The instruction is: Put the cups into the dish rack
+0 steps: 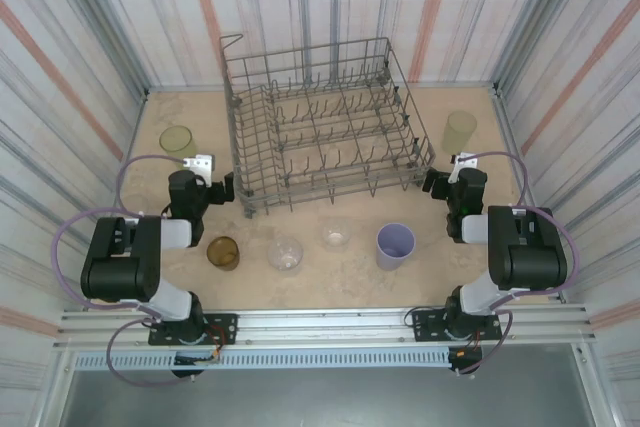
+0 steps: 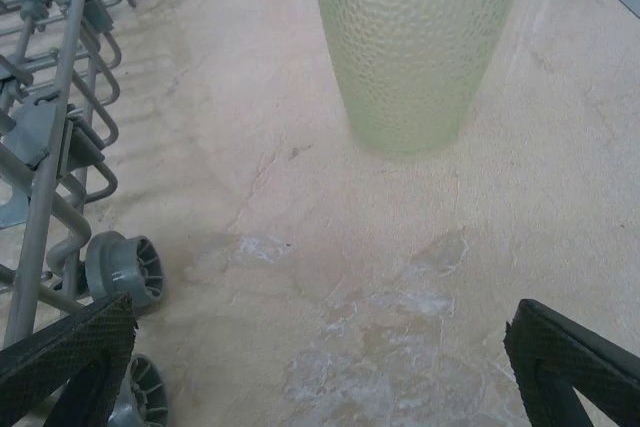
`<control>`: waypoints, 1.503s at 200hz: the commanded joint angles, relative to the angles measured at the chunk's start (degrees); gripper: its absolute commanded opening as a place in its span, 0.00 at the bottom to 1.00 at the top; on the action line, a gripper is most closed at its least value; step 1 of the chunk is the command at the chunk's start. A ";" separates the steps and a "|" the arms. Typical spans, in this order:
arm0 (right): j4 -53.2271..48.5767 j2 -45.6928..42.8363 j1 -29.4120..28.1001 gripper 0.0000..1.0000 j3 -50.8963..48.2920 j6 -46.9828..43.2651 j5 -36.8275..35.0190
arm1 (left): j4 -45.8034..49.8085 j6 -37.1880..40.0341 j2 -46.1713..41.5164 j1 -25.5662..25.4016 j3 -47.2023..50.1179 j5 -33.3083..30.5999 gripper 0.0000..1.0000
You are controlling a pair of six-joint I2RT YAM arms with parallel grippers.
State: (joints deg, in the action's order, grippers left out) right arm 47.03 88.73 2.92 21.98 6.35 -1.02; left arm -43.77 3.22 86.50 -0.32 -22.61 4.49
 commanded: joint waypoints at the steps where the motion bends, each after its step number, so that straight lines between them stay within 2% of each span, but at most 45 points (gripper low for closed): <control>1: 0.68 -0.29 -0.60 0.99 0.73 -1.72 1.44 | -1.24 0.82 -0.07 0.14 -1.01 0.25 0.99; 254: 0.26 -0.17 -0.02 0.99 0.79 -1.40 2.59 | -1.17 0.82 -0.09 0.19 -1.03 0.25 0.99; 279: 0.40 -0.28 -0.35 0.99 0.84 -1.64 1.95 | -1.25 0.60 -0.01 0.57 -1.03 1.05 0.99; 300: 1.16 -0.61 -1.64 0.99 0.34 -1.48 -2.45 | -1.23 0.47 0.03 0.84 -1.04 1.66 0.99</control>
State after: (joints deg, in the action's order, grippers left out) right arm 47.09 88.75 2.92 21.98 5.69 -1.13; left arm -43.79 3.22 86.50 -0.21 -22.68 4.97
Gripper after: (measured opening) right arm 0.991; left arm 0.986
